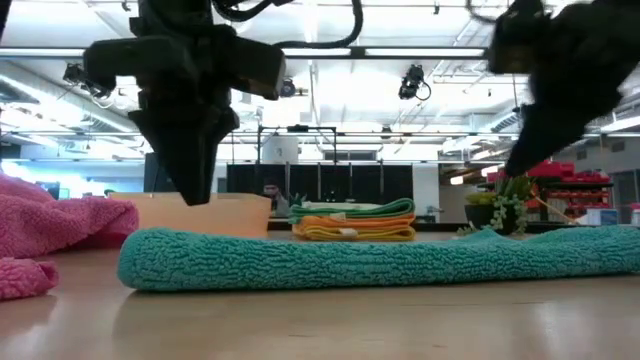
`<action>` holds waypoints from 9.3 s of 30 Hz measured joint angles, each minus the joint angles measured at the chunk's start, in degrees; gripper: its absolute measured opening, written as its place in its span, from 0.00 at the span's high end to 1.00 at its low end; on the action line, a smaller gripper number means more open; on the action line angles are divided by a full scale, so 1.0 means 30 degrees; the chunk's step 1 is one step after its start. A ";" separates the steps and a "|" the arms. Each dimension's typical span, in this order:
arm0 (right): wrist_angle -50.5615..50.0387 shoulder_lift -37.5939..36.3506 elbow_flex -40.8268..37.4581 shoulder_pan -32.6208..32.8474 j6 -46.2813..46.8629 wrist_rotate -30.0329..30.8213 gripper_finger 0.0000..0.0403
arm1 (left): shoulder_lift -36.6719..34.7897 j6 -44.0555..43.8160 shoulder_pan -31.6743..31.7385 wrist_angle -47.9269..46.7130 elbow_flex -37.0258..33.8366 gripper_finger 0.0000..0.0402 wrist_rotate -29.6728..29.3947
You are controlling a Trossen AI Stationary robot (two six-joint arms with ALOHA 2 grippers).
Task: Fold microfiber towels
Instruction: Fold the blue towel
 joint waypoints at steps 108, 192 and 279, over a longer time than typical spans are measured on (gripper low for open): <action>0.1119 0.5074 0.1912 0.5630 0.2551 0.4199 0.99 | 0.2933 0.7837 -0.1045 1.7373 -0.2541 0.97 0.0979; 1.5516 0.8984 0.0299 0.9224 -0.0802 0.7043 1.00 | 0.1306 0.9150 -0.0318 1.5715 -0.1974 0.89 0.3610; 1.0267 0.9762 0.4007 0.7603 -1.0887 0.1443 0.56 | 0.4026 1.6303 -0.4453 1.9266 -0.1895 0.56 0.2591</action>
